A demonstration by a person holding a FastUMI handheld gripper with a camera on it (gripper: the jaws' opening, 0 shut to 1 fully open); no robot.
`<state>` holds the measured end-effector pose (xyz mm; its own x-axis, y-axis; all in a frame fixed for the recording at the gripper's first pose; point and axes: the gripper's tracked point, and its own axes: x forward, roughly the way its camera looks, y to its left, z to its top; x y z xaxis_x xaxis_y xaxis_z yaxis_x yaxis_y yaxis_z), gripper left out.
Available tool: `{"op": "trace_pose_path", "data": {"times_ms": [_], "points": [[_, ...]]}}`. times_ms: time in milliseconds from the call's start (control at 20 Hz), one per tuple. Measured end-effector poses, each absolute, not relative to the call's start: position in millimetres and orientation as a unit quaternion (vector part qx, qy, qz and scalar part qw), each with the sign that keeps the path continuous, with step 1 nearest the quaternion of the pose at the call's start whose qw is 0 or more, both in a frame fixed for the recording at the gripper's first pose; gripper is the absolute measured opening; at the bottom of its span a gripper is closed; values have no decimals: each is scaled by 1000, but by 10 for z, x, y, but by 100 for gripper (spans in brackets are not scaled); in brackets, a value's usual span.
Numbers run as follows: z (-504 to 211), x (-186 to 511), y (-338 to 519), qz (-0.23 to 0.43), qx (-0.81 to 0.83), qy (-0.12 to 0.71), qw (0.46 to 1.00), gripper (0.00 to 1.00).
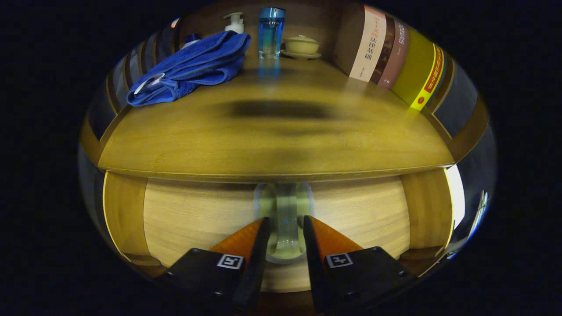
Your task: Pull open the drawer, take out the items inside it, and place them on the countertop above the cabinet.
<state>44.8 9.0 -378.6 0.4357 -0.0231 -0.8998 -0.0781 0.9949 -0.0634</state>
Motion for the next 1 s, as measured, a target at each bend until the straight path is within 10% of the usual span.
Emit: {"op": "trace_pose_path", "data": {"times_ms": [150,1000], "points": [[-3711,428,67,15,-50,528,848,30],[-2551,151,-12,9,-16,471,882,27]]}}
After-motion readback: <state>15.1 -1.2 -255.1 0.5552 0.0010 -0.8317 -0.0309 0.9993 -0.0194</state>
